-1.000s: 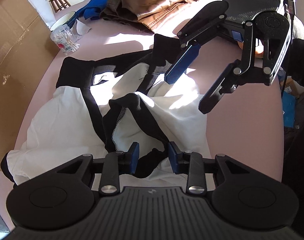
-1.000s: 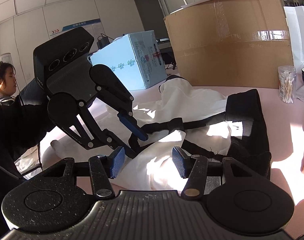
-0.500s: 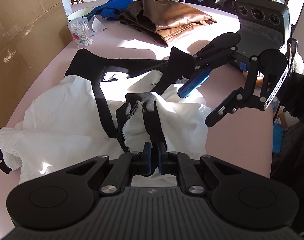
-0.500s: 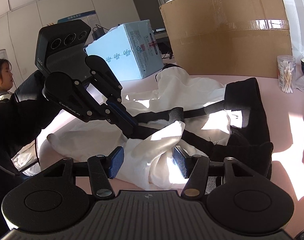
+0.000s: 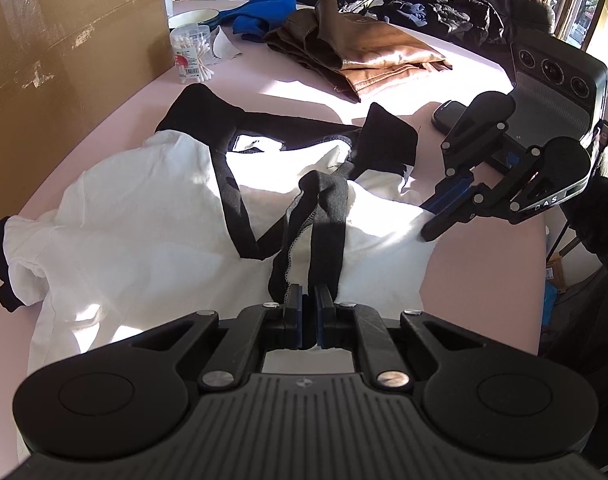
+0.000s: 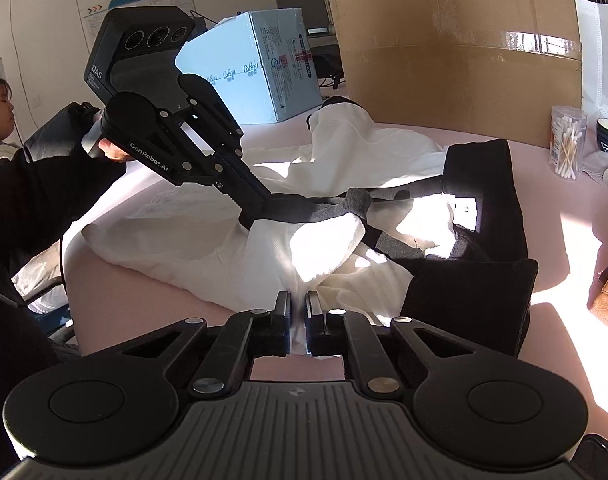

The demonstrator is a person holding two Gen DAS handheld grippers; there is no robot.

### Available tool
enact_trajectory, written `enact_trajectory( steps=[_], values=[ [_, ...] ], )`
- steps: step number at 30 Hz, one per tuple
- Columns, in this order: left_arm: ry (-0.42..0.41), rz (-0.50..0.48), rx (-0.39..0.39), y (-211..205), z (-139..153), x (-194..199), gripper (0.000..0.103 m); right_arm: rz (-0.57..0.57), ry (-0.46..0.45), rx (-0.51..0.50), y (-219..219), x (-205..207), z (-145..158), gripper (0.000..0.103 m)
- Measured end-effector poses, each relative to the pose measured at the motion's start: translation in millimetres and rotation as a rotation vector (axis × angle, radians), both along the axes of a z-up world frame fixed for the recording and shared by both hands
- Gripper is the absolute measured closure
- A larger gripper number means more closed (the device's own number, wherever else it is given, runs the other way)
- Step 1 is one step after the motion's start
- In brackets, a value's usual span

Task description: Fold clothes

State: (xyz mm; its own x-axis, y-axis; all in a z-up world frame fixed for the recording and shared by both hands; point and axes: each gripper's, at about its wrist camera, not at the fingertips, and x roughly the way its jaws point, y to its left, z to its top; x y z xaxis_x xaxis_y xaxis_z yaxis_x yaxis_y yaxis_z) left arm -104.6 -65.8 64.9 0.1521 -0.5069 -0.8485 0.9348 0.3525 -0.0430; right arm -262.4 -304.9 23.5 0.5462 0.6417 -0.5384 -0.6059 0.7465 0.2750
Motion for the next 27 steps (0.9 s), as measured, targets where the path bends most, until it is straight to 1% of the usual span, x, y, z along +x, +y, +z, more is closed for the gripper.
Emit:
enact_trajectory(
  steps=[4, 5, 6, 7, 8, 9, 10, 11, 13, 14, 15, 17, 20, 22, 25, 27],
  values=[
    [0.019, 0.018, -0.008, 2, -8, 5, 0.097, -0.014, 0.034, 0.008, 0, 3, -4, 0.098],
    [0.008, 0.026, -0.004, 3, -9, 4, 0.094, -0.016, 0.036, 0.003, 1, 3, -4, 0.098],
    [-0.017, 0.036, 0.003, 3, -10, 4, 0.093, -0.015, 0.030, -0.012, 3, 2, -3, 0.098],
    [-0.062, 0.054, 0.013, 5, -9, 2, 0.093, -0.017, 0.020, -0.027, 4, 0, -2, 0.097],
    [-0.111, 0.074, 0.024, 7, -8, 1, 0.084, -0.022, 0.003, -0.042, 5, -2, 1, 0.095],
    [-0.159, 0.093, 0.035, 9, -7, -1, 0.077, -0.026, -0.015, -0.056, 5, -4, 4, 0.092],
    [-0.184, 0.104, 0.029, 13, -4, -2, 0.064, -0.033, -0.039, -0.071, 6, -8, 9, 0.092],
    [-0.195, 0.115, 0.004, 21, 1, -2, 0.058, -0.043, -0.076, -0.084, 6, -13, 16, 0.092],
    [-0.194, 0.134, -0.059, 35, 13, -7, 0.054, -0.065, -0.128, -0.101, 6, -17, 26, 0.091],
    [-0.195, 0.137, -0.089, 40, 20, -12, 0.049, -0.073, -0.144, -0.105, 8, -17, 29, 0.091],
    [-0.197, 0.127, -0.122, 44, 26, -17, 0.046, -0.081, -0.164, -0.112, 10, -17, 32, 0.091],
    [-0.187, 0.073, -0.176, 46, 33, -32, 0.037, -0.092, -0.199, -0.126, 17, -13, 38, 0.091],
    [-0.207, 0.017, -0.210, 32, 28, -53, 0.037, -0.089, -0.202, -0.153, 35, 3, 35, 0.091],
    [-0.212, -0.013, -0.220, 22, 20, -61, 0.037, -0.105, -0.172, -0.180, 45, 20, 27, 0.091],
    [-0.125, -0.033, -0.198, 8, 0, -56, 0.037, -0.106, -0.127, -0.190, 52, 35, 19, 0.091],
    [-0.066, -0.006, -0.194, 7, -11, -45, 0.038, -0.119, -0.106, -0.206, 54, 40, 14, 0.091]
  ],
)
